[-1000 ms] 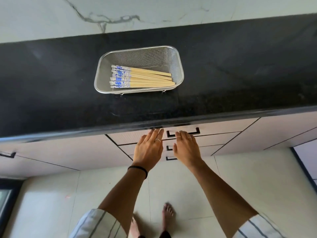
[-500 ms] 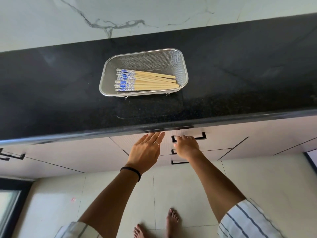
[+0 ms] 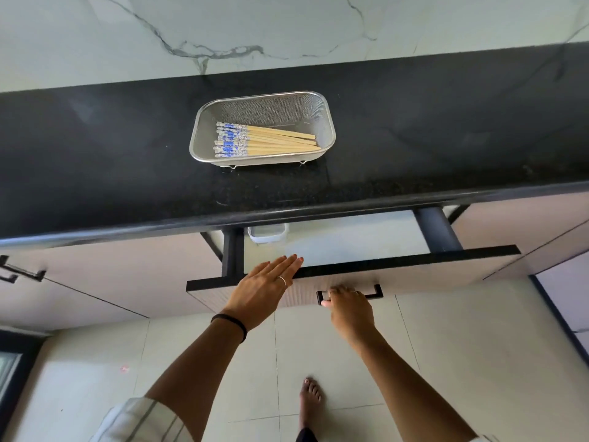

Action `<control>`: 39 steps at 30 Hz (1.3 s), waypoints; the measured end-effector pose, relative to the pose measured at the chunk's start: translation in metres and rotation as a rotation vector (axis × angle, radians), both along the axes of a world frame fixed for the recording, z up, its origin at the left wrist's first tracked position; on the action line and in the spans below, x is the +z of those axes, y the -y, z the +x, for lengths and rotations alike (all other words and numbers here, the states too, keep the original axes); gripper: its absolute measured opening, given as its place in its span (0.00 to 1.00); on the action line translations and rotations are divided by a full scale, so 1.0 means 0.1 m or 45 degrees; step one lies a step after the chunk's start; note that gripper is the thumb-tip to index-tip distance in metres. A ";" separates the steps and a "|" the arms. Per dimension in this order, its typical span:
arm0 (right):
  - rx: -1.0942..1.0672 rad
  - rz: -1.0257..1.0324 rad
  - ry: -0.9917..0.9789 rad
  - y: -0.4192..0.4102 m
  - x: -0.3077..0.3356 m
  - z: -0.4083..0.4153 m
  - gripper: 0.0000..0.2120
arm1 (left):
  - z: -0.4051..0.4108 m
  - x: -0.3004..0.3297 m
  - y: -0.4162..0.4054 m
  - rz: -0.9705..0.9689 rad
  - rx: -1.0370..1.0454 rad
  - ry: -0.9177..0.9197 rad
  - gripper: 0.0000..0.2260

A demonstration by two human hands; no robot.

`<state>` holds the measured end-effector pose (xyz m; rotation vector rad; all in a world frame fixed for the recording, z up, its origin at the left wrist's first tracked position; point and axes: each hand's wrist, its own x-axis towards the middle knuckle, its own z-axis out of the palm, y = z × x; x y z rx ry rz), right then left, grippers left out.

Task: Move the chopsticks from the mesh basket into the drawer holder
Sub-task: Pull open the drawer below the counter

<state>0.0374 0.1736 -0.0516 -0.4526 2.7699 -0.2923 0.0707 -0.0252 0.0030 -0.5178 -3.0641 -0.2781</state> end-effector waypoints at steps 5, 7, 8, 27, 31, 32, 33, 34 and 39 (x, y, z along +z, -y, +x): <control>0.066 -0.127 -0.591 -0.03 0.35 0.62 0.05 | 0.50 0.03 -0.12 0.068 0.083 0.112 0.22; 0.098 -0.202 -0.743 -0.05 0.42 0.86 0.04 | 0.72 0.04 -0.14 0.092 0.181 0.119 0.22; 0.109 -0.202 -0.790 -0.06 0.45 0.97 0.06 | 0.85 0.05 -0.15 0.124 0.239 0.117 0.21; 0.199 0.025 0.383 -0.06 1.13 1.92 0.12 | 2.27 0.41 -0.13 0.013 0.274 0.626 0.17; 0.247 0.112 0.600 -0.06 1.17 2.02 0.12 | 2.53 0.36 -0.17 0.048 0.216 0.644 0.15; 0.242 0.109 0.621 -0.07 1.18 2.04 0.12 | 2.58 0.35 -0.18 0.067 0.224 0.632 0.15; 0.230 0.101 0.631 -0.08 1.19 2.06 0.12 | 2.61 0.36 -0.20 0.085 0.241 0.617 0.14; 0.218 0.095 0.633 -0.09 1.20 2.07 0.12 | 2.62 0.37 -0.22 0.086 0.255 0.600 0.14; 0.196 0.096 0.615 -0.06 1.21 2.10 0.11 | 2.62 0.42 -0.26 0.034 0.263 0.569 0.16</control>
